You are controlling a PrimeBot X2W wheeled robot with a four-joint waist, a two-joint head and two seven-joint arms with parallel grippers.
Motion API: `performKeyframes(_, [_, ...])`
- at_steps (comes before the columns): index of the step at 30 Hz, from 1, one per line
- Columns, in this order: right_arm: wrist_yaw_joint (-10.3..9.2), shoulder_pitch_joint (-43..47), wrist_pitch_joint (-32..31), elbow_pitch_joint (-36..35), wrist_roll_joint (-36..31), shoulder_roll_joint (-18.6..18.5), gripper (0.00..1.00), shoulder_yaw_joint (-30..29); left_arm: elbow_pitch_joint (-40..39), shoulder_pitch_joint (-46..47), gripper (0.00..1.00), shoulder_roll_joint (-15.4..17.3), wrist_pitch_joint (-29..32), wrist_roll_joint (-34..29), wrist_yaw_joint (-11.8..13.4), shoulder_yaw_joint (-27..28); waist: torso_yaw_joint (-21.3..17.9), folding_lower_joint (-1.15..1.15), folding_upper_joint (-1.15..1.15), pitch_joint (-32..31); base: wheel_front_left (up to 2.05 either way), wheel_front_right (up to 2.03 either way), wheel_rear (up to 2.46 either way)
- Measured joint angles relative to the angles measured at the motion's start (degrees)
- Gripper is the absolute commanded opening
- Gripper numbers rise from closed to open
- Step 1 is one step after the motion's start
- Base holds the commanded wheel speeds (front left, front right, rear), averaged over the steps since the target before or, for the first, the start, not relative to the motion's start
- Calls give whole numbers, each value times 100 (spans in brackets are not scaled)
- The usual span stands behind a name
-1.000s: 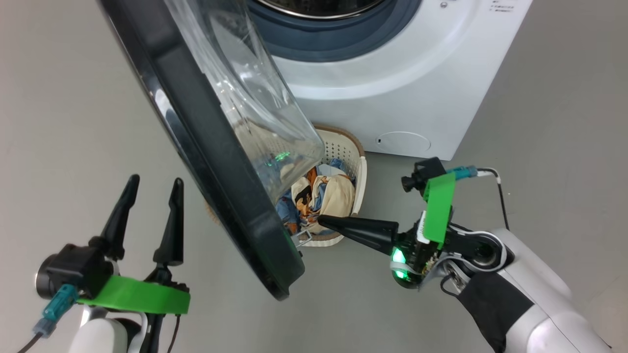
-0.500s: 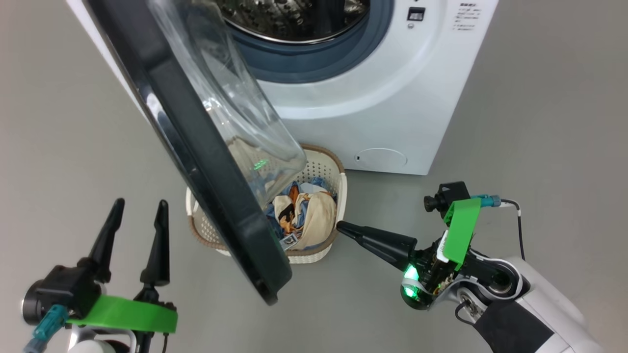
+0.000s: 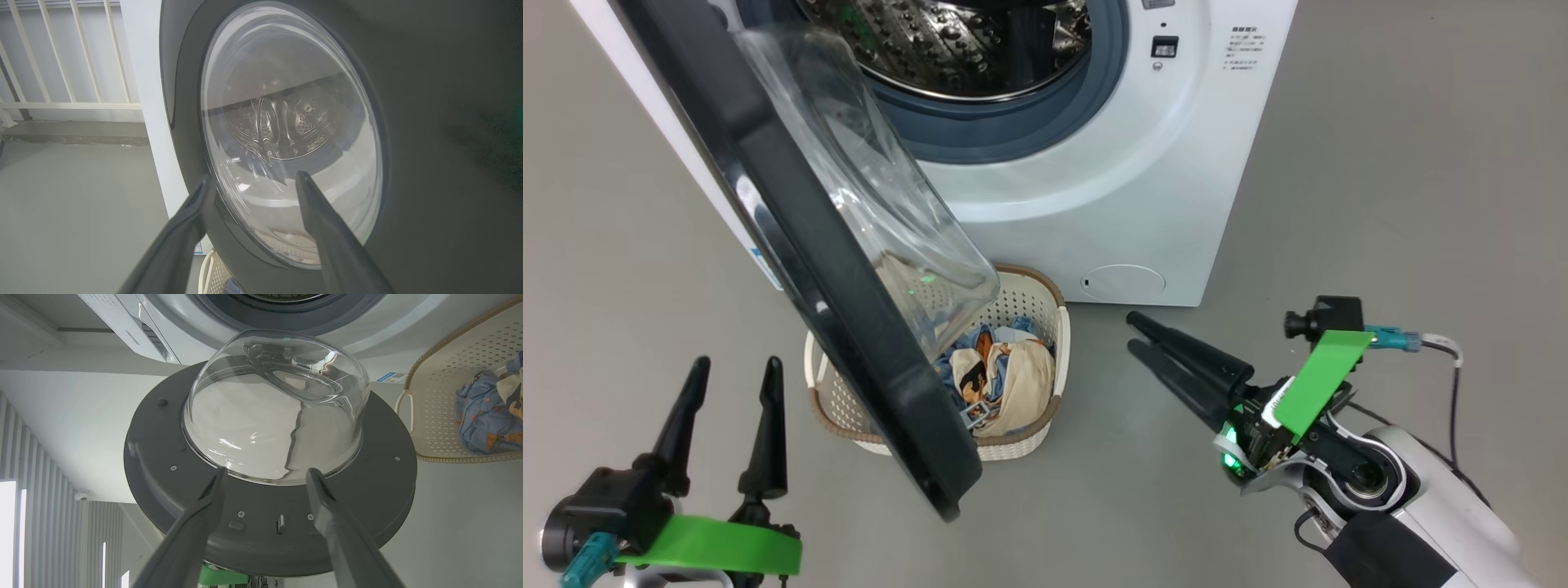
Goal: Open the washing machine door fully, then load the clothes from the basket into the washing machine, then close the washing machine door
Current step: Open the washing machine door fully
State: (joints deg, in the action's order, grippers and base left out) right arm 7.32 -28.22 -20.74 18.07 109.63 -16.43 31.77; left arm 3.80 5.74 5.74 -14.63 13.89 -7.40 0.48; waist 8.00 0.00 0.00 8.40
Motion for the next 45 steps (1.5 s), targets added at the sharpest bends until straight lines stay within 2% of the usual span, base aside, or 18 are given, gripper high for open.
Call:
performKeyframes(11, [-1,1,1889,85,-2018,-24,100,-96,-13,0,100,-40,-1,-4,0,18,-3,0,0,-15,0,0,0])
performKeyframes(18, [0,-168,3158,524,-3290,-109,100,56,-12,-2,100,-41,-1,-5,0,20,0,0,0,-78,0,0,0])
performKeyframes(19, [0,-168,3158,524,-3290,-109,100,56,-12,-2,100,-41,-1,-5,0,20,0,0,0,-78,0,0,0])
performKeyframes(20, [0,-230,3368,716,-3659,-130,100,69,-11,-5,100,-42,-1,-5,0,20,-3,0,0,-105,0,0,0])
performKeyframes(24, [0,-260,3504,1078,-4548,-116,100,-63,-10,-41,100,-43,-1,-7,0,22,-16,0,0,-174,0,0,0])
performKeyframes(27, [0,-230,3505,1093,-5155,81,100,-714,-10,-170,100,-53,-1,-35,0,55,-47,0,0,-244,0,0,0])
performKeyframes(31, [0,105,3506,771,-6263,300,100,-1433,-18,-243,100,-80,-1,-56,0,101,-101,0,0,-319,0,0,0])
performKeyframes(32, [0,254,3506,704,-6583,315,100,-1501,-26,-245,100,-82,-1,-57,0,108,-116,0,0,-332,0,0,0])
performKeyframes(33, [0,254,3506,704,-6583,315,100,-1501,-26,-245,100,-82,-1,-57,0,108,-116,0,0,-332,0,0,0])
performKeyframes(37, [0,817,3505,382,-7733,385,100,-1812,-60,-282,100,-87,0,-58,0,171,-180,0,0,-370,0,0,0])
performKeyframes(40, [0,1098,3506,103,-8308,470,100,-2028,-74,-366,100,-92,-1,-65,0,201,-240,0,0,-393,0,0,0])
performKeyframes(45, [0,1618,3506,-294,-8875,656,100,-2369,-98,-377,100,-111,0,-118,0,216,-296,0,0,-406,0,0,0])
